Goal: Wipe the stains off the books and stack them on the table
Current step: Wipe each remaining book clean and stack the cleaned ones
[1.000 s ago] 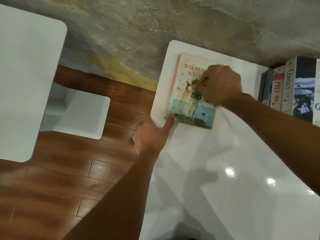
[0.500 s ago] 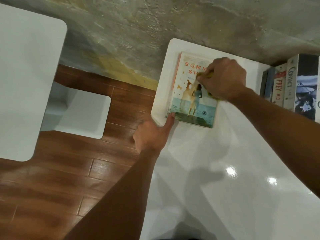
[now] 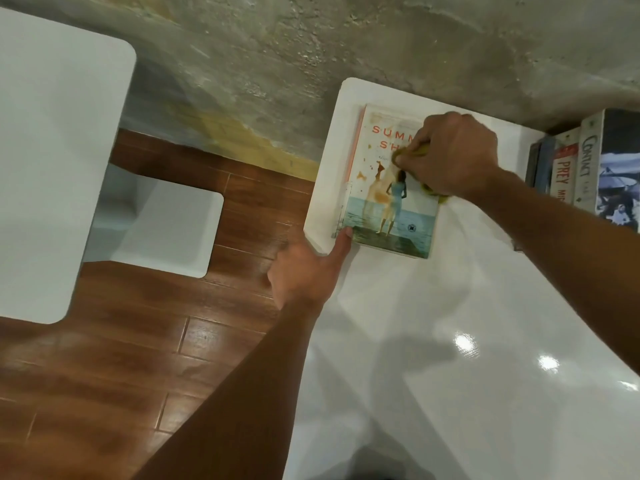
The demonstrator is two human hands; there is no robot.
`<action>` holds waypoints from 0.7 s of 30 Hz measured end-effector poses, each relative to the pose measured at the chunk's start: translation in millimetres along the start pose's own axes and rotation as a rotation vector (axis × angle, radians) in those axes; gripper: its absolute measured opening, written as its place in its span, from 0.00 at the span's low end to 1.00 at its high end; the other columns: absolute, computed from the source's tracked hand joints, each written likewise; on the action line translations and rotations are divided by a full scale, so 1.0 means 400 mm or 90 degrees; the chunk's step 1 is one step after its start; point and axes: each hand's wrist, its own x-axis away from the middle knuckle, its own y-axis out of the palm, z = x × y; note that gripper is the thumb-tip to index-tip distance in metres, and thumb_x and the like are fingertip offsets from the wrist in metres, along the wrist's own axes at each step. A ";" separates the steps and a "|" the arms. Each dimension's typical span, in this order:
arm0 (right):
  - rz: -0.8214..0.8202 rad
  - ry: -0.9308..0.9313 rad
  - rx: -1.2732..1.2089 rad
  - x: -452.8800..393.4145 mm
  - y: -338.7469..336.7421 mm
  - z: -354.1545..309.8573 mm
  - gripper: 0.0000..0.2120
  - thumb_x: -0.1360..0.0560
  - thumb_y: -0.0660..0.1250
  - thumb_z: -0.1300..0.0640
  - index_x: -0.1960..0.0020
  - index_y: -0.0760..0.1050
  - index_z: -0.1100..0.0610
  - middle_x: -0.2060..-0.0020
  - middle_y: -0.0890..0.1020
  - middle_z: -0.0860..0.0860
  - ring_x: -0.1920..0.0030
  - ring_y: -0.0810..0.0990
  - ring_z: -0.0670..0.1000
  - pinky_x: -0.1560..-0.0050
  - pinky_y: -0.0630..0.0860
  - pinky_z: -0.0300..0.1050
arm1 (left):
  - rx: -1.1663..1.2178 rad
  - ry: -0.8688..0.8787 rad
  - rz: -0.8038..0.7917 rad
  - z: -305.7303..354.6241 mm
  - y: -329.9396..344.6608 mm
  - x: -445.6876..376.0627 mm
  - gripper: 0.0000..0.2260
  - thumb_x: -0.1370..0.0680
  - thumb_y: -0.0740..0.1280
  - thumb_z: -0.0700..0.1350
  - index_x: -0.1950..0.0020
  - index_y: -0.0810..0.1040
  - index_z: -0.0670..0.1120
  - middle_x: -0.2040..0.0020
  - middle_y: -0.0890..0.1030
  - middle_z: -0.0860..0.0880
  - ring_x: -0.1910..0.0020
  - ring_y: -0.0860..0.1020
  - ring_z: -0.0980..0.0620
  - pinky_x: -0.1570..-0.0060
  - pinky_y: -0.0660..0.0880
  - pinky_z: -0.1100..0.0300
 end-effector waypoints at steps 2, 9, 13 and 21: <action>0.017 -0.003 -0.020 0.016 0.020 -0.012 0.13 0.26 0.71 0.41 0.51 0.81 0.50 0.51 0.83 0.48 0.52 0.79 0.51 0.53 0.74 0.47 | -0.007 -0.002 0.005 -0.008 0.001 0.003 0.31 0.28 0.61 0.75 0.45 0.73 0.49 0.51 0.83 0.52 0.54 0.83 0.45 0.56 0.78 0.53; 0.036 0.008 -0.043 0.013 0.030 -0.010 0.14 0.26 0.72 0.41 0.51 0.81 0.50 0.53 0.83 0.46 0.55 0.76 0.48 0.54 0.73 0.46 | -0.001 -0.002 0.002 -0.002 0.002 0.004 0.29 0.29 0.61 0.76 0.48 0.72 0.50 0.52 0.83 0.51 0.55 0.83 0.45 0.56 0.79 0.52; -0.046 -0.095 -0.051 0.054 0.050 -0.015 0.11 0.28 0.74 0.40 0.55 0.82 0.47 0.55 0.83 0.43 0.53 0.80 0.48 0.53 0.77 0.48 | -0.003 0.004 -0.001 -0.002 0.003 0.003 0.31 0.31 0.58 0.77 0.48 0.71 0.51 0.52 0.83 0.52 0.55 0.83 0.47 0.58 0.77 0.55; 0.001 -0.124 -0.029 0.028 0.065 -0.015 0.14 0.27 0.72 0.39 0.52 0.83 0.49 0.56 0.82 0.42 0.54 0.79 0.48 0.54 0.76 0.47 | -0.005 0.009 0.009 -0.005 0.005 0.002 0.32 0.32 0.56 0.79 0.50 0.69 0.51 0.54 0.83 0.52 0.57 0.83 0.46 0.56 0.80 0.51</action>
